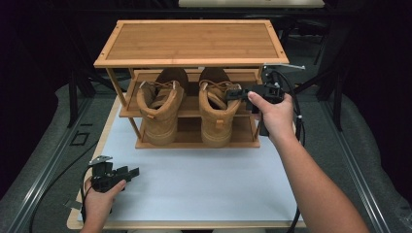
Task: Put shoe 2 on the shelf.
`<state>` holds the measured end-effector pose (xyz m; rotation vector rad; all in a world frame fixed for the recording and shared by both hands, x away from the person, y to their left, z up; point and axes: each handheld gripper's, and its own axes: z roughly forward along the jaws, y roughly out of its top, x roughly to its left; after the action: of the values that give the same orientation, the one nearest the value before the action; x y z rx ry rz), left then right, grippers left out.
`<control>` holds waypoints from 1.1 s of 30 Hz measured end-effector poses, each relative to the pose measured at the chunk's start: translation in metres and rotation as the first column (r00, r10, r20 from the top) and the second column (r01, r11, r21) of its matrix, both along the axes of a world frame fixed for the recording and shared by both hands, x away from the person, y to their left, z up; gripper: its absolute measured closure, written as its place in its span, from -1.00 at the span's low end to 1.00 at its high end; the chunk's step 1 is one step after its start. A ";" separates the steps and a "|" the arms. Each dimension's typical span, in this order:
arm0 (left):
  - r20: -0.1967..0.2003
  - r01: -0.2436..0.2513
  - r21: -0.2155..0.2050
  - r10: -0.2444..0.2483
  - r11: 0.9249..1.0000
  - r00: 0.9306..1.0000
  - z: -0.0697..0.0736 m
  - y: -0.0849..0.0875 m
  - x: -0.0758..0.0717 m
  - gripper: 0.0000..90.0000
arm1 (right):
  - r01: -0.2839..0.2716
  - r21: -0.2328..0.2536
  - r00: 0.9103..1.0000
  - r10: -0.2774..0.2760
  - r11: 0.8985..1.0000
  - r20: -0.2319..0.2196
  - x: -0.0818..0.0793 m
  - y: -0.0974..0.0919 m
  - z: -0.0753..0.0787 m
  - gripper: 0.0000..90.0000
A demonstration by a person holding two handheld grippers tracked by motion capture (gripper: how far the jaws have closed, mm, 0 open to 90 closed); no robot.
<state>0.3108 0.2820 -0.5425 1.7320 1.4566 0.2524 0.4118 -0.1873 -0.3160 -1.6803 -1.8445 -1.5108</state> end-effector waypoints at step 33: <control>0.132 0.065 0.036 -0.070 0.997 0.989 0.078 -0.018 0.019 0.24 | 0.018 0.051 0.995 -0.023 0.999 0.098 -0.029 -0.034 0.018 0.46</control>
<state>0.3303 0.2637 -0.4641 1.7518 1.3015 0.3502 0.3829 -0.2217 -0.2978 -1.6345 -1.8267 -1.6620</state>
